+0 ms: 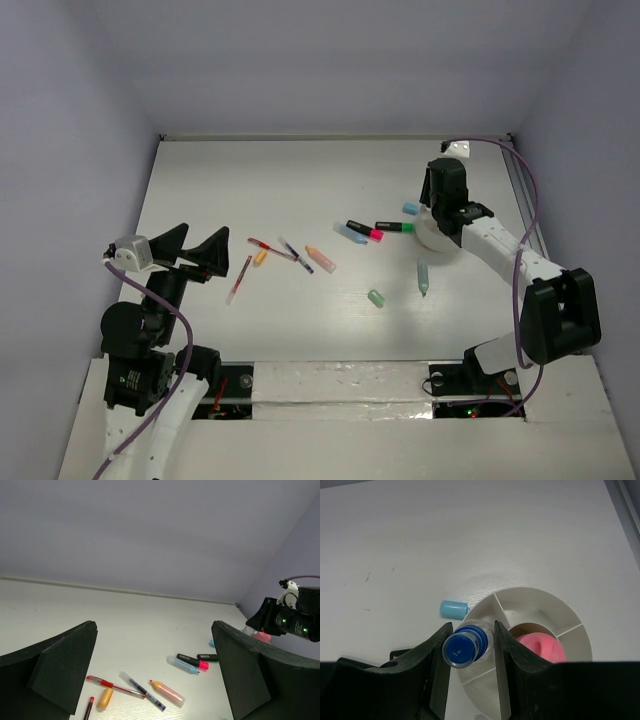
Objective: Sort the stationery into containers
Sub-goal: Place the stationery in the storage box.
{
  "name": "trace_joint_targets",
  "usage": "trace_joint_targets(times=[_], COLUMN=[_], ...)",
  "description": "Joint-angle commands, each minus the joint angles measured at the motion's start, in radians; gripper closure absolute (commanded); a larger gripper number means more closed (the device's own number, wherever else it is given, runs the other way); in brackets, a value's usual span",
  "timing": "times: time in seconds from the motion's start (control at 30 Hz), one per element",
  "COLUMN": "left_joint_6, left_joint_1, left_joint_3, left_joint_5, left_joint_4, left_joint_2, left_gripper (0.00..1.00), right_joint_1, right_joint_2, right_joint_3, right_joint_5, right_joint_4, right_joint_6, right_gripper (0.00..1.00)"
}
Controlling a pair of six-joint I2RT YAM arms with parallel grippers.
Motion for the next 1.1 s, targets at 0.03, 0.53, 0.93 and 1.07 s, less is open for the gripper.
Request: trace_joint_targets(times=[0.03,0.53,0.93,1.07], left_joint_6=[0.011,0.011,0.011,0.01], left_joint_1=[-0.005,-0.005,-0.005,-0.005], left_joint_3=[-0.003,-0.005,-0.005,-0.003], left_joint_5=[0.015,0.019,0.021,0.024], left_joint_4=[0.054,0.054,0.054,0.052], left_joint_2=[0.022,0.024,0.032,0.038], left_gripper=[0.01,0.01,0.01,0.01], right_joint_1=[-0.013,-0.013,0.133,0.274], right_joint_2=[0.005,-0.033,-0.073,0.049], right_joint_3=[-0.005,-0.022,0.024,0.131], right_joint_5=[0.0,0.008,-0.127,-0.251], right_joint_4=[0.053,0.025,0.044,0.019], right_joint_6=[0.038,0.069,0.002,-0.02], right_gripper=[0.79,0.32,0.36,0.64])
